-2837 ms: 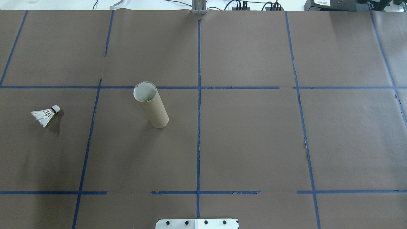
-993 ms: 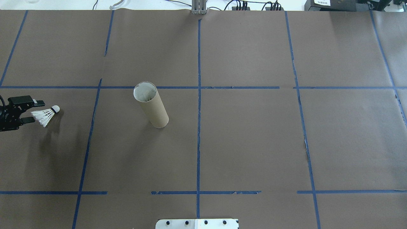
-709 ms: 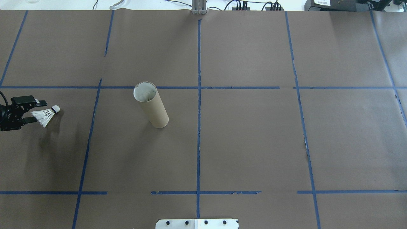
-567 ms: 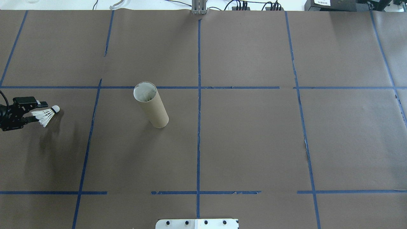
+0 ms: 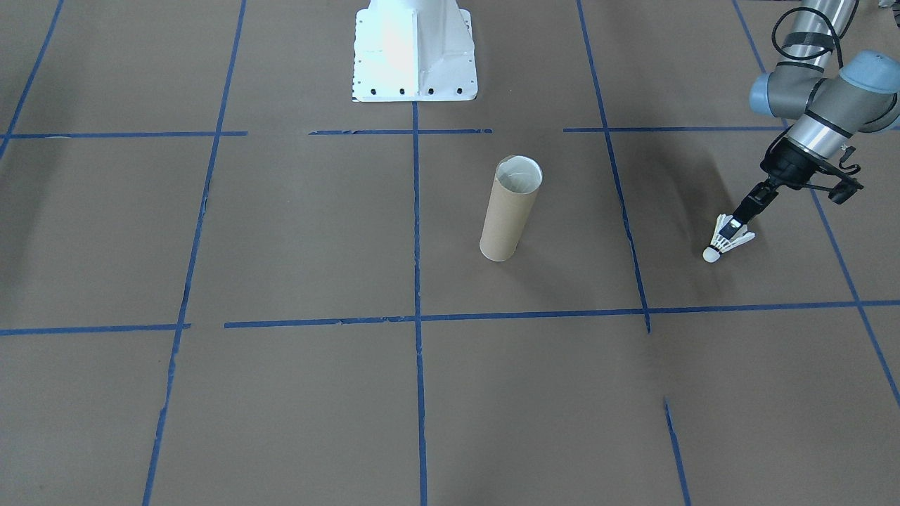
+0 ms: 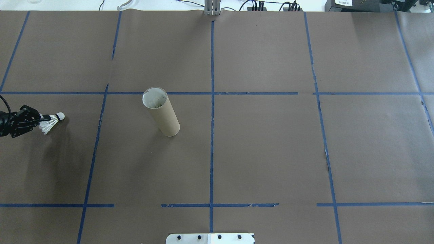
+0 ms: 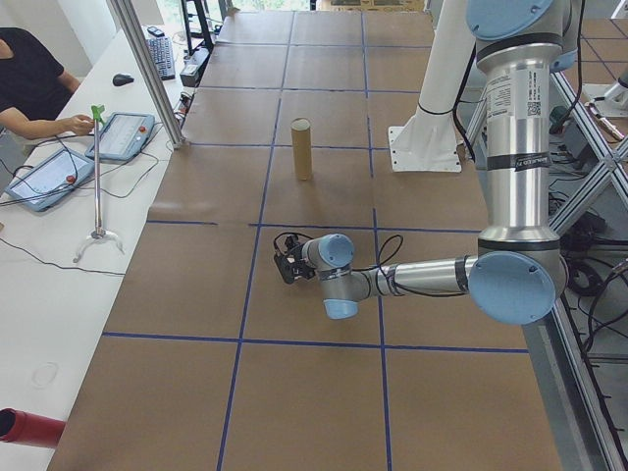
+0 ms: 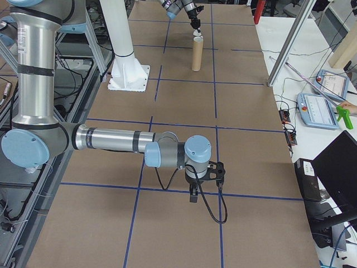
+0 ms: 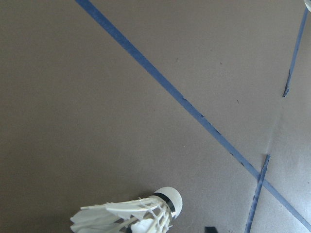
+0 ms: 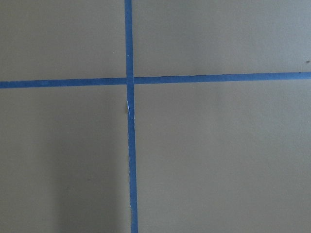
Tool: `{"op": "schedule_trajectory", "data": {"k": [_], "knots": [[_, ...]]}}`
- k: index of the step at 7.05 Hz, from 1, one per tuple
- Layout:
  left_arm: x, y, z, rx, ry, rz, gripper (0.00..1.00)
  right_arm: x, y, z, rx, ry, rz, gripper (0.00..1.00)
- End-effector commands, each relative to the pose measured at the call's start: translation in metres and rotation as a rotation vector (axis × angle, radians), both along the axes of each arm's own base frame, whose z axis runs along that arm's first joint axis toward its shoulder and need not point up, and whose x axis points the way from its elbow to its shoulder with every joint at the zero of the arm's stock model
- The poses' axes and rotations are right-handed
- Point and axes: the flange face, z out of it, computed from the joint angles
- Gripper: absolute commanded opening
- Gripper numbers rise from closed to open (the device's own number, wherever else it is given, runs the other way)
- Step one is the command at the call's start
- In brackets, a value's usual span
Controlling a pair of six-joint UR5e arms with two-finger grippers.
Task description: Collect badminton balls into bucket
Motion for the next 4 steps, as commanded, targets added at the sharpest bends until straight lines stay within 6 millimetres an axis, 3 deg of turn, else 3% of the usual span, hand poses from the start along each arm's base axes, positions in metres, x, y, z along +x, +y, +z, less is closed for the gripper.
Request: {"op": "schedule_trajectory", "data": {"k": [1, 4], "knots": [[0.001, 0.000, -0.006, 0.011, 0.011, 0.008, 0.00, 0.000, -0.001, -0.001, 0.002, 0.000, 0.000, 1.00], [0.004, 0.015, -0.048, 0.035, 0.088, 0.153, 0.00, 0.000, -0.001, 0.000, 0.001, 0.001, 0.000, 1.00]]}}
